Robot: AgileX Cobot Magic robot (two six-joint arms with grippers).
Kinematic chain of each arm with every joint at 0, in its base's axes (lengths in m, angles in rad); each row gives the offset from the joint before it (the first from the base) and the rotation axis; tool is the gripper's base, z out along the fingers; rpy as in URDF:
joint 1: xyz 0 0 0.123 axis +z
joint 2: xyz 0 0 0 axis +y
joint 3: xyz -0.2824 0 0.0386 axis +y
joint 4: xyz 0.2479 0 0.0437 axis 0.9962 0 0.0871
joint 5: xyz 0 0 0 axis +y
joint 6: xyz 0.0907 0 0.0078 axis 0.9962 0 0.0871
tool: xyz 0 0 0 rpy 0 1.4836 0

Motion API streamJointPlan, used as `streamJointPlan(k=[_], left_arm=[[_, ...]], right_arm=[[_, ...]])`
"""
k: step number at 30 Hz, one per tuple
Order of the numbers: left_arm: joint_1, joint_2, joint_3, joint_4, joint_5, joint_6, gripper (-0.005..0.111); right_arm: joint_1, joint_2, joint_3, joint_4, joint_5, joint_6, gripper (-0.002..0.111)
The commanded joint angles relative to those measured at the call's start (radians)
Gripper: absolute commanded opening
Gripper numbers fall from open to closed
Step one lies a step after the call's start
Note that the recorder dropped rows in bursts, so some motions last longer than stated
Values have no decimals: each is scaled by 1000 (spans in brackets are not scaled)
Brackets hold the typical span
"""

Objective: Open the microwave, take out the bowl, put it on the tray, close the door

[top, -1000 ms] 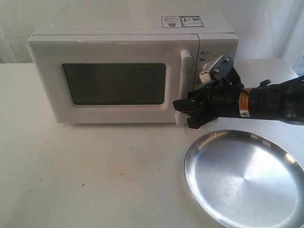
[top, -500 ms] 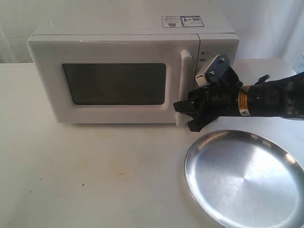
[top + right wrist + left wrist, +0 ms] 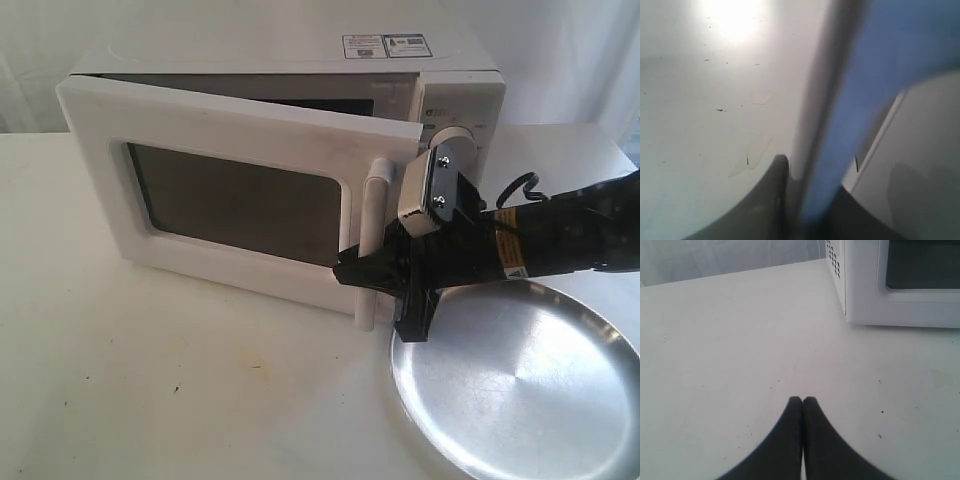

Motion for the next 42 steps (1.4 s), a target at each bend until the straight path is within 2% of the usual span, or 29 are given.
streamJointPlan(k=[1,4,6,11,12,20,26,33,35,40,42], left_arm=[[-1,-2,3,-4,-1,-6,0],[-1,-2,3,-4,-1,-6,0],[-1,-2,3,-4,-1,-6,0],[-1,-2,3,-4,-1,-6,0],[-1,-2,3,-4,-1,-6,0],[-1,-2,3,-4,-1,-6,0],[-1,-2,3,-4,-1,-6,0],[-1,-2,3,-4,-1,-6,0],[-1,-2,3,-4,-1,-6,0],[-1,-2,3,-4,-1,-6,0],[-1,-2,3,-4,-1,-6,0]], right_arm=[[29,-27,22,-128,-146,41,0],[29,-27,48,-134,-29,97,0],[29,-27,58,-143,-21,113,9],[29,-27,58,-162,-1,203,56],[29,-27,58,-168,28,215,58],[29,-64,61,-193,279,405,47],[29,-147,107,-202,475,442,46],[29,-226,128,-202,484,500,45],[29,-260,129,-202,484,543,37],[29,-376,166,-202,511,572,0],[29,-425,182,-202,587,627,0]])
